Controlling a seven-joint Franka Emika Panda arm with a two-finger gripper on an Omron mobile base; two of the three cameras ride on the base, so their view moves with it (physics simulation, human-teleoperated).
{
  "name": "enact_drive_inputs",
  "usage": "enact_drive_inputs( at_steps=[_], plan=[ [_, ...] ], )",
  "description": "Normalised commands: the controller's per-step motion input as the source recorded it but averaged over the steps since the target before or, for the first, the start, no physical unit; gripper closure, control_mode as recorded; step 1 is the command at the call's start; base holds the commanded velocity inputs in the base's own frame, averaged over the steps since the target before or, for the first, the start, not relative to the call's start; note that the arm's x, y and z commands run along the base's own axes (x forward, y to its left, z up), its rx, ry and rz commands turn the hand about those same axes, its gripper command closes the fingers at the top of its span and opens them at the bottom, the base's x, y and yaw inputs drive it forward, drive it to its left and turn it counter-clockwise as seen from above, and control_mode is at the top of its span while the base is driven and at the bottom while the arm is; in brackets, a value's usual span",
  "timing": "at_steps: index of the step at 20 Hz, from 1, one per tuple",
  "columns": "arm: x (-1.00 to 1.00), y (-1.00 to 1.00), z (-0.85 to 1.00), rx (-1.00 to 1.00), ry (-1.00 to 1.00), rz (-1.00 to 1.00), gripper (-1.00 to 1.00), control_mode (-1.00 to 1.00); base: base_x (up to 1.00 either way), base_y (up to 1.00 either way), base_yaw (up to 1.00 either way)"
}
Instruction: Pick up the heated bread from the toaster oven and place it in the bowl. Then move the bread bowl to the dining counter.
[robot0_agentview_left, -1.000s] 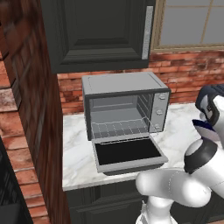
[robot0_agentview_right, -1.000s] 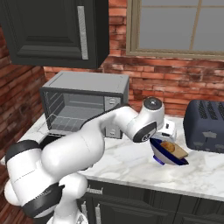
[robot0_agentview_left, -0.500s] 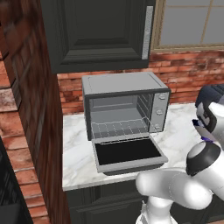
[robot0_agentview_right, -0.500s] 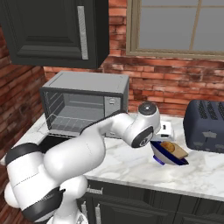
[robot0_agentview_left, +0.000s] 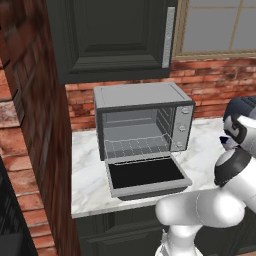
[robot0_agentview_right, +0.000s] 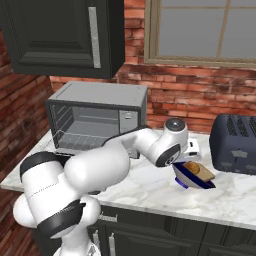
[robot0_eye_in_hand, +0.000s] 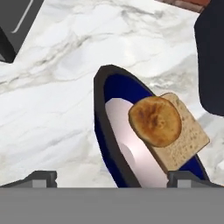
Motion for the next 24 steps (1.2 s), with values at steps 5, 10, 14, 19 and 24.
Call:
enact_drive_inputs(
  at_steps=[5,10,14,19,24],
  plan=[
    [0.15,-0.13,-0.17,0.00,0.13,0.16,-1.00,-1.00,0.00,0.00,0.00],
    [0.13,-0.07,-0.20,-0.01,0.15,0.12,-1.00,-1.00,0.00,0.00,0.00],
    [0.07,0.00,-0.36,-0.04,0.18,0.10,1.00,-1.00,0.00,0.00,0.00],
    [0.02,0.00,-0.28,-0.03,0.10,0.08,1.00,-1.00,0.00,0.00,0.00],
    [-0.19,0.13,-0.06,-0.01,0.01,0.05,1.00,-1.00,0.00,0.00,0.00]
  ],
)
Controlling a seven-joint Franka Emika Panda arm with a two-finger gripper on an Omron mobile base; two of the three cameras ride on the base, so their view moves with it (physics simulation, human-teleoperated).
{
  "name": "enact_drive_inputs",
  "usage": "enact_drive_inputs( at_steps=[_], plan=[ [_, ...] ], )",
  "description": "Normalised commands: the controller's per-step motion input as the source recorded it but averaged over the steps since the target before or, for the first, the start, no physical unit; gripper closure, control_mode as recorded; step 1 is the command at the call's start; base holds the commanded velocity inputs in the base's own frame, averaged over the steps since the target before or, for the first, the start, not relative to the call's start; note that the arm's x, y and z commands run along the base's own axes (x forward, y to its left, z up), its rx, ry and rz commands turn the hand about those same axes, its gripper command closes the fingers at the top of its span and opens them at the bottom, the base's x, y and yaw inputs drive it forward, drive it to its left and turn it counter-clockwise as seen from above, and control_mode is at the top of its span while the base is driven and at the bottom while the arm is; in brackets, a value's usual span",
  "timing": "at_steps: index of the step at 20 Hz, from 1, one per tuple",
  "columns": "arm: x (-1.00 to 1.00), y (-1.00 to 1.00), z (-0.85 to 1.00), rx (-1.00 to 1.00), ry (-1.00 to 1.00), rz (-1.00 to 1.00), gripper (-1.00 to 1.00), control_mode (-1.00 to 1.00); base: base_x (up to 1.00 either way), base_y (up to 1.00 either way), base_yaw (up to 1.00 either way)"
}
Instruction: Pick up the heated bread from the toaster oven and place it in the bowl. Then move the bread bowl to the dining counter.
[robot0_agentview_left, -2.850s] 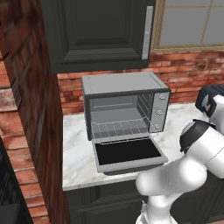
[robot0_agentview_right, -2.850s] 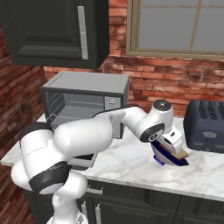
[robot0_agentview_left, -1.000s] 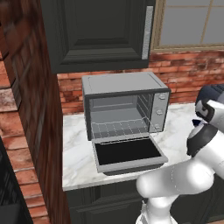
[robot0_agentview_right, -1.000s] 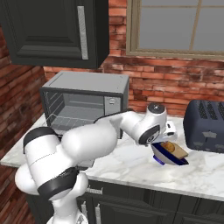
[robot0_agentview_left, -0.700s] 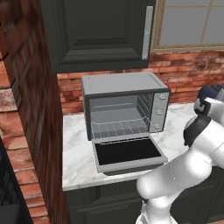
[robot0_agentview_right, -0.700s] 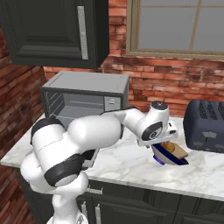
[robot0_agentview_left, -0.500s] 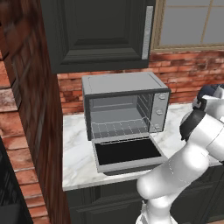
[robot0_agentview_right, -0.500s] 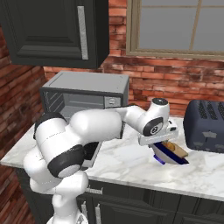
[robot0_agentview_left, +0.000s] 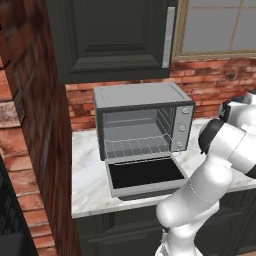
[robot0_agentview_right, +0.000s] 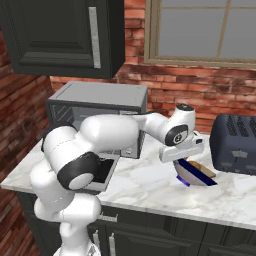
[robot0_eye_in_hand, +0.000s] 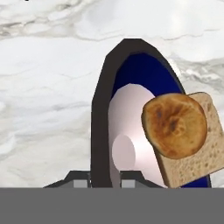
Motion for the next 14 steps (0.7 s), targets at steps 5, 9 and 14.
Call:
enact_drive_inputs(
  at_steps=[5,9,14],
  plan=[
    [-0.69,0.34,-0.05,-0.10,-0.01,0.09,1.00,-1.00,0.00,0.00,0.00],
    [-0.88,0.54,0.00,-0.19,-0.15,0.11,1.00,-1.00,0.00,0.00,0.00],
    [-0.92,0.77,0.06,-0.37,-0.45,0.11,1.00,-1.00,0.00,0.00,0.00]
  ],
)
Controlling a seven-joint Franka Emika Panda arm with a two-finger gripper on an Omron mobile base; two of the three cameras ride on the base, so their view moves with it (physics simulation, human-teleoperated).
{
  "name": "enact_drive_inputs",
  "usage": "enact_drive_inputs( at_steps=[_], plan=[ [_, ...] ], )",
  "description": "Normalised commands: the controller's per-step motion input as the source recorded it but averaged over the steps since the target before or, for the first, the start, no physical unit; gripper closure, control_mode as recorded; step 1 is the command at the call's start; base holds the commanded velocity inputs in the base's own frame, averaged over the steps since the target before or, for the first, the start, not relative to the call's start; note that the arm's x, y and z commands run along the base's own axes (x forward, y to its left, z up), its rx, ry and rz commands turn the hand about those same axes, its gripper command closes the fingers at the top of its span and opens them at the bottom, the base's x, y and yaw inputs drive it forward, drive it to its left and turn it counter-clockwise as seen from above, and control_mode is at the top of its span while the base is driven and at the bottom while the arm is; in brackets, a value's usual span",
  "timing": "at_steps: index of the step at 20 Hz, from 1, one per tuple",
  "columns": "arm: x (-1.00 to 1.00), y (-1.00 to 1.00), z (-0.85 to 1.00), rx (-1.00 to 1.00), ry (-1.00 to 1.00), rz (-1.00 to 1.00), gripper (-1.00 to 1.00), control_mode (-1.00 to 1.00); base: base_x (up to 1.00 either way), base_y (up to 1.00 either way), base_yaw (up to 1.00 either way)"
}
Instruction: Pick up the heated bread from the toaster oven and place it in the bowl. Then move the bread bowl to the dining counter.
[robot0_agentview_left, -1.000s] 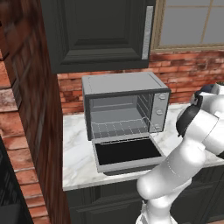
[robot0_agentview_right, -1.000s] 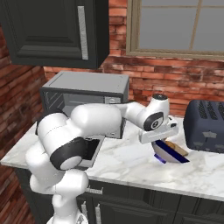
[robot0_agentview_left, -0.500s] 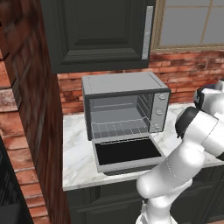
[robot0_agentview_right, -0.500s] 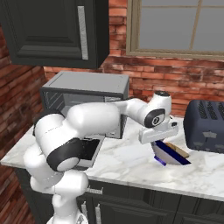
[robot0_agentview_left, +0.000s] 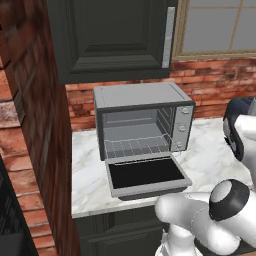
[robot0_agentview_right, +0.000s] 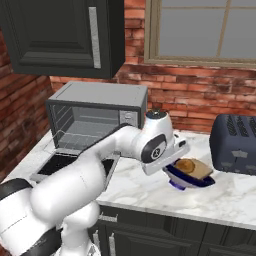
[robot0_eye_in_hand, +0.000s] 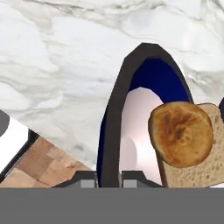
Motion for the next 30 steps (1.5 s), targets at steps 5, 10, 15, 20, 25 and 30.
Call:
enact_drive_inputs(
  at_steps=[5,10,15,20,25,30],
  plan=[
    [-0.81,0.78,0.27,-0.41,-0.54,0.08,1.00,-1.00,0.00,0.00,0.00],
    [-0.72,0.63,0.73,-0.33,-0.43,0.05,1.00,-1.00,0.00,0.00,0.00],
    [-0.62,0.59,1.00,-0.27,-0.28,0.01,1.00,-1.00,0.00,0.00,0.00],
    [-0.28,0.46,0.97,-0.09,-0.02,0.05,1.00,-1.00,0.00,0.00,0.00],
    [-0.02,0.13,0.15,0.01,0.01,0.03,1.00,-1.00,0.00,0.00,0.00],
    [0.00,0.00,0.00,0.00,0.00,0.00,1.00,-1.00,0.00,0.00,0.00]
  ],
)
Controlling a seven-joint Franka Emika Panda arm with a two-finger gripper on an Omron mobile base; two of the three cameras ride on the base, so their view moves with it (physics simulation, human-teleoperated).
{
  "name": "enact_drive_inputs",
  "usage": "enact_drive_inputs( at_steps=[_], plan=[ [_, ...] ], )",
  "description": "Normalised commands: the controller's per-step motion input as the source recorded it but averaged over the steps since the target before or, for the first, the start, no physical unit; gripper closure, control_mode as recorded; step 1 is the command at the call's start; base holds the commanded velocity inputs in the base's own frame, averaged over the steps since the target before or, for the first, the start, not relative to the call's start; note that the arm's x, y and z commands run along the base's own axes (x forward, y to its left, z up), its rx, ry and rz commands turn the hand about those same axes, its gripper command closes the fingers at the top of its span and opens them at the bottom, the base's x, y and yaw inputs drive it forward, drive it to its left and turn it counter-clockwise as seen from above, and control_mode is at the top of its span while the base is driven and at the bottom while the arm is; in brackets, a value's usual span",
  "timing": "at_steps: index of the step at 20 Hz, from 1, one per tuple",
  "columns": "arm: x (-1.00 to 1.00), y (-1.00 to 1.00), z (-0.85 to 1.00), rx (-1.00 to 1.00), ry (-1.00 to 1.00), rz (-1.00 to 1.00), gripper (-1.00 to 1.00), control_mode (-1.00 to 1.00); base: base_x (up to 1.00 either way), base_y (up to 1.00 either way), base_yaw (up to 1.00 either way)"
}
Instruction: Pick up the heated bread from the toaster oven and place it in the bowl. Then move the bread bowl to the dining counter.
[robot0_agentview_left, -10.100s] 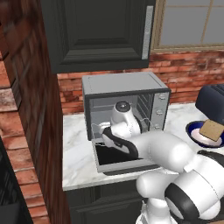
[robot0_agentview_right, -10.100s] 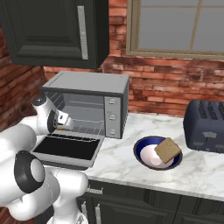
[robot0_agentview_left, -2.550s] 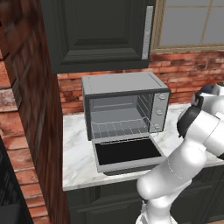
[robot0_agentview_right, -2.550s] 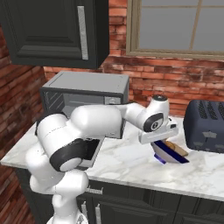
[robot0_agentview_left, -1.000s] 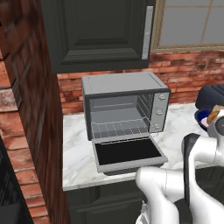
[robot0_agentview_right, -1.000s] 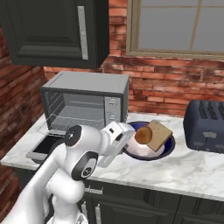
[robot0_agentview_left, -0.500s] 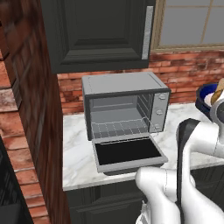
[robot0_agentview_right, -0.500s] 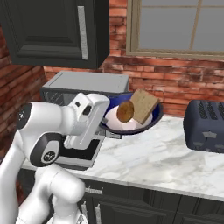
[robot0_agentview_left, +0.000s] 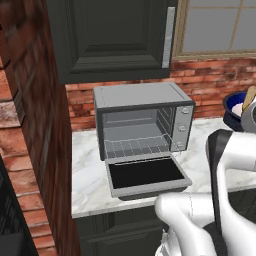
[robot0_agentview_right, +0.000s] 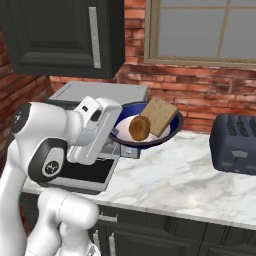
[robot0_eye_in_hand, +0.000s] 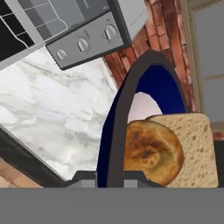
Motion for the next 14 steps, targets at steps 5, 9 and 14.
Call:
enact_drive_inputs(
  at_steps=[5,9,14],
  plan=[
    [-0.12,0.00,0.00,0.00,0.00,0.00,1.00,1.00,-0.23,0.00,0.04],
    [0.00,0.00,0.00,0.00,0.00,0.00,1.00,1.00,-1.00,-0.06,0.53],
    [0.00,0.00,0.00,0.00,0.00,0.00,1.00,1.00,-0.86,-0.02,0.86]
  ],
)
